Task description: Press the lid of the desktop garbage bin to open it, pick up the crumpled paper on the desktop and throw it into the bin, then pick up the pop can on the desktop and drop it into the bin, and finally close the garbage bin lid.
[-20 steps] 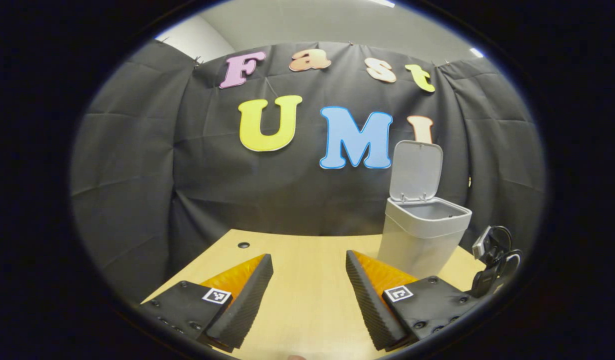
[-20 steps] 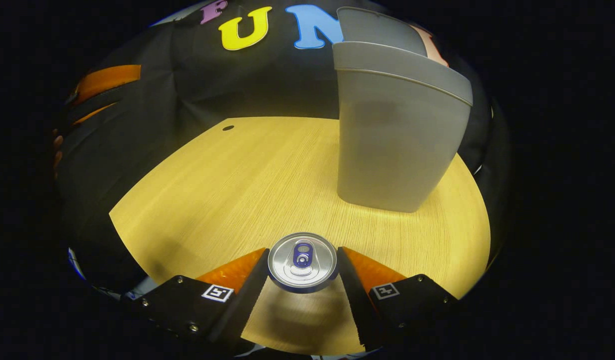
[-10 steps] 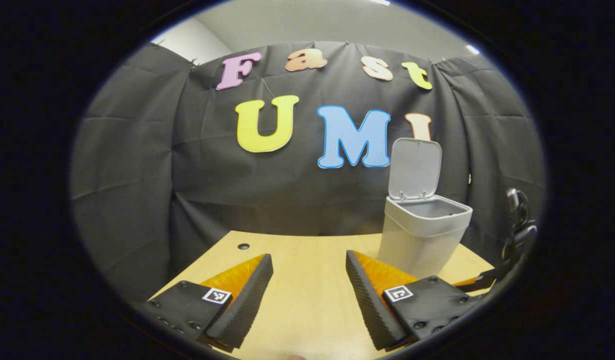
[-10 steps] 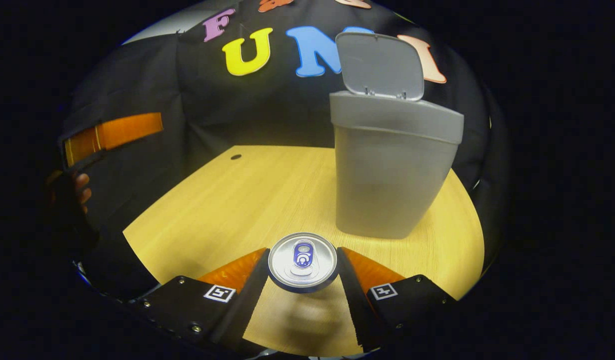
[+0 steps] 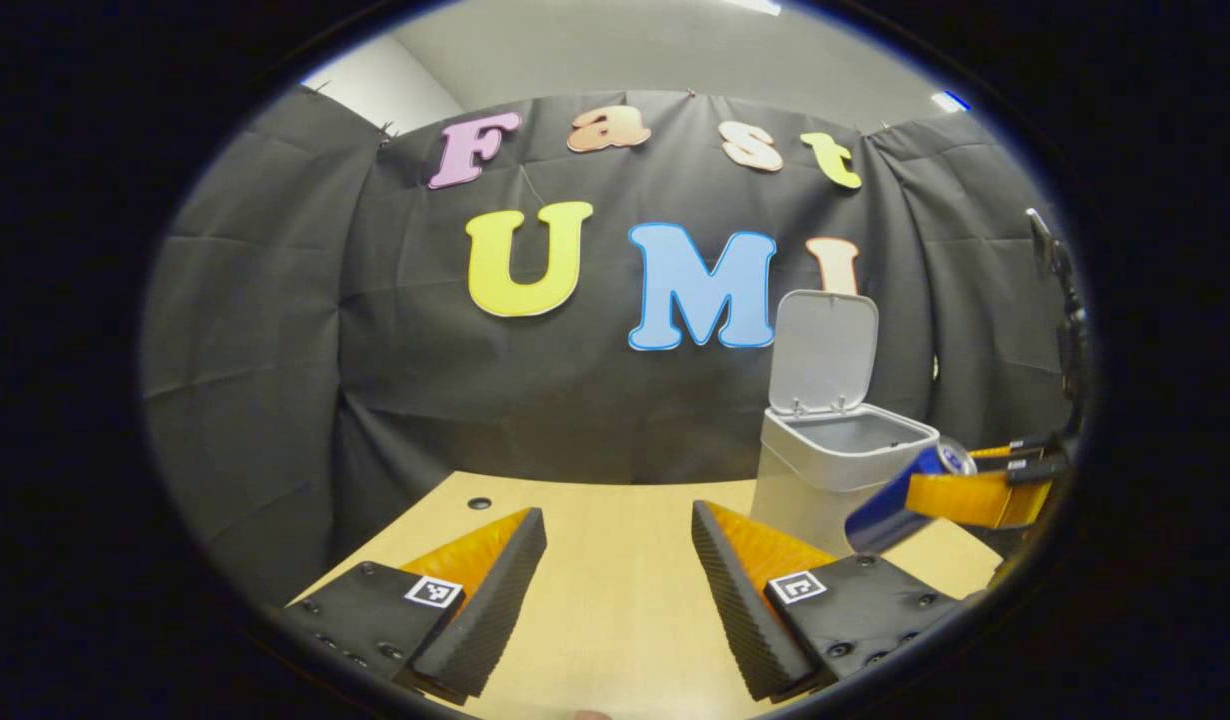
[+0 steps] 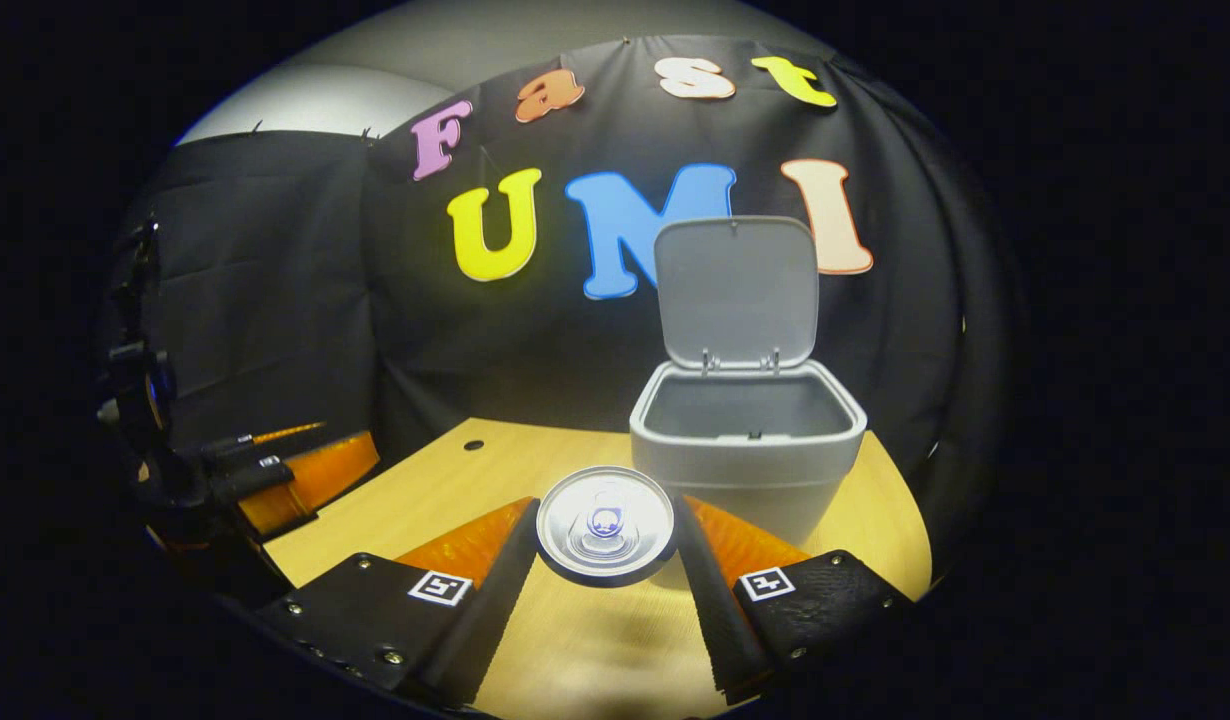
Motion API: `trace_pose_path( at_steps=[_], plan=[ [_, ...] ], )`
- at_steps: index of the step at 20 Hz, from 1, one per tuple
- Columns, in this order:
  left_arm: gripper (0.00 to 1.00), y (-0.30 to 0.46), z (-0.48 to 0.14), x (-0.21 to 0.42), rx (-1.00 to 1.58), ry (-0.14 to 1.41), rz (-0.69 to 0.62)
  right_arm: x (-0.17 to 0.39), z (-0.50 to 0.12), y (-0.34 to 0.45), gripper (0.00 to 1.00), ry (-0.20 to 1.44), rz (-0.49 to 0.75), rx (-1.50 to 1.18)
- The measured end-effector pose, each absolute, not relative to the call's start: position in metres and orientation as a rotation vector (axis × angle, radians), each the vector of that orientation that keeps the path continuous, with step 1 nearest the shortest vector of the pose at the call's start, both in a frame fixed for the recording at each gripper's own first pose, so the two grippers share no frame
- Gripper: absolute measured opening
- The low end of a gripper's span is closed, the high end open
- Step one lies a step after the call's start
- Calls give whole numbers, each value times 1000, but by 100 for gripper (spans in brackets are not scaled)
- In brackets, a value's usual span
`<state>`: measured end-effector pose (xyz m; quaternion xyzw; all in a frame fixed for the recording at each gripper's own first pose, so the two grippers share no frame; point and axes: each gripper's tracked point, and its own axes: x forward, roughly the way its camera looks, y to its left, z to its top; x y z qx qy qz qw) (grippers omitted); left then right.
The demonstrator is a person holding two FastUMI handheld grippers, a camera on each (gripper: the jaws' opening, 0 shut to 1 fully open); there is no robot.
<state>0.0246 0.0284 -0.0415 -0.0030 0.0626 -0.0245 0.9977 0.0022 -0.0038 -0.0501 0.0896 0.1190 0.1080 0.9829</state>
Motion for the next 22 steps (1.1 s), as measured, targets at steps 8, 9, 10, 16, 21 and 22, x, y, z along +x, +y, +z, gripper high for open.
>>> trace_pose_path(
  at_steps=[8,9,10,16,21,22],
  plan=[
    [96,21,-36,27,-31,109,-52,27,1,-35,82,87,165,187],
    [96,21,-36,27,-31,108,-51,30,5,-38,82,76,157,186],
    [96,20,-36,28,-32,107,-51,32,9,-44,82,62,142,182],
    [96,15,-36,30,-40,100,-56,61,21,-62,82,41,91,144],
    [96,14,-32,32,-48,92,-52,87,18,-73,82,57,60,112],
    [96,13,-33,32,-51,94,-53,92,15,-76,82,66,50,99]
  ],
)
